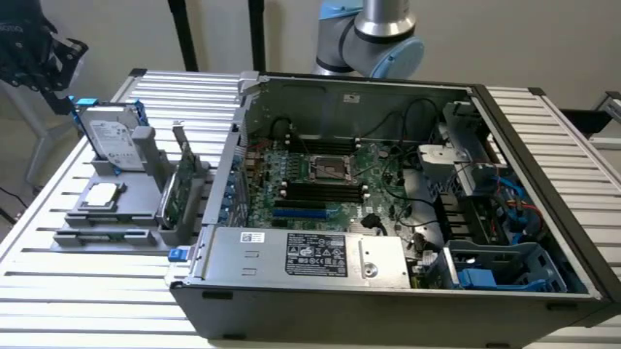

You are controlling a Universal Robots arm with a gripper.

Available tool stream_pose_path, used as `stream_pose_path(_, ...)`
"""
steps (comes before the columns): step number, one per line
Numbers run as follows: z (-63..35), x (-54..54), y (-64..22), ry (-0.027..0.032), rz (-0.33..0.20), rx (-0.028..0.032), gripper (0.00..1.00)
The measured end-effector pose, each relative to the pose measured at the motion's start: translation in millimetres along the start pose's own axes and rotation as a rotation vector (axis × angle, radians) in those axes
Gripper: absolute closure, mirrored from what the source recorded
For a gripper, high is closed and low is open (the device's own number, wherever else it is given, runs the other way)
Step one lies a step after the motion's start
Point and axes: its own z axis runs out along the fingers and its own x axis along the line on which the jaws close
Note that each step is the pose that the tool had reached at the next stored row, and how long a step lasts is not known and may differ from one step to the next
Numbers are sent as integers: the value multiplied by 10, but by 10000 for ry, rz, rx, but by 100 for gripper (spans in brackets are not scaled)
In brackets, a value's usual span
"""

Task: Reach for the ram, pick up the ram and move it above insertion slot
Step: 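Reach for the ram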

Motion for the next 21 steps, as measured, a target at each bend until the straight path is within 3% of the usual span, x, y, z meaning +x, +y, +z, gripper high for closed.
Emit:
stream_pose_path(5, -1, -13, -30, 1, 2, 0, 89)
stream_pose_path(11, 25, -31, -277, 0, 0, 0, 89)
stream_pose_path(16, 73, -60, -430, 1, -4, 1, 89)
stream_pose_path(21, 108, -123, -490, 2, -100, -1, 89)
